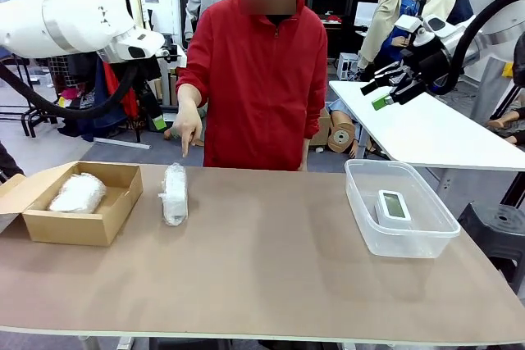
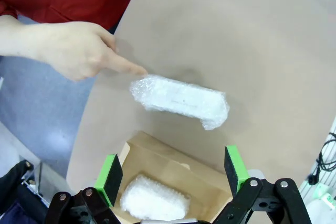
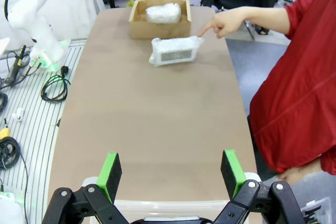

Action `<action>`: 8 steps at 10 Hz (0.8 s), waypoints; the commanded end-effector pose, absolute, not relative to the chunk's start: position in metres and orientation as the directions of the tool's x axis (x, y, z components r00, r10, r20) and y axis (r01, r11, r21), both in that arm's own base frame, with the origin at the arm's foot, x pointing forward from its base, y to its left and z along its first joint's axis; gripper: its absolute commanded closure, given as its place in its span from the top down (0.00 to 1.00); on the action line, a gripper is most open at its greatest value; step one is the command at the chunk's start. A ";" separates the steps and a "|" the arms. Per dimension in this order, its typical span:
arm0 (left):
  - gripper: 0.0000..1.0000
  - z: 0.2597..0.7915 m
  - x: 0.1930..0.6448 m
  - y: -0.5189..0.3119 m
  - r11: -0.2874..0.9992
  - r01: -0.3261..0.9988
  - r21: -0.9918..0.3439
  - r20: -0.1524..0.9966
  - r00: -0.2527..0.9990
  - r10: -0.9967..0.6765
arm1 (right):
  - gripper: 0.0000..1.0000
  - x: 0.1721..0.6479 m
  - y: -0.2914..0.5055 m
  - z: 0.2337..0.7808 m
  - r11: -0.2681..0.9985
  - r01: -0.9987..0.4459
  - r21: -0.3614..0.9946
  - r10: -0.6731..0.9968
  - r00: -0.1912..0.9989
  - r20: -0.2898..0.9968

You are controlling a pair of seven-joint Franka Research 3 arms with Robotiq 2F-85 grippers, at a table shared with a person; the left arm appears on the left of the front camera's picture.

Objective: Separate and place wrapped and unwrapped clocks.
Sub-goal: Pick up the Digital clock indicated by the person.

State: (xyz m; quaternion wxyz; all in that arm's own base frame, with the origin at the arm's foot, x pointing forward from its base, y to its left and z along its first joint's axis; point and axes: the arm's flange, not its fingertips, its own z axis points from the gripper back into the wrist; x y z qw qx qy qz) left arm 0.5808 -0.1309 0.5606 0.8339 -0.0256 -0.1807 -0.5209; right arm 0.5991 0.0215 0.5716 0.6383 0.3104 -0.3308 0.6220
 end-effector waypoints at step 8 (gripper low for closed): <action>1.00 0.468 0.608 -0.176 0.895 0.427 0.131 0.339 0.828 -0.445 | 1.00 0.599 0.022 0.572 0.031 -0.999 -0.014 0.587 0.006 0.810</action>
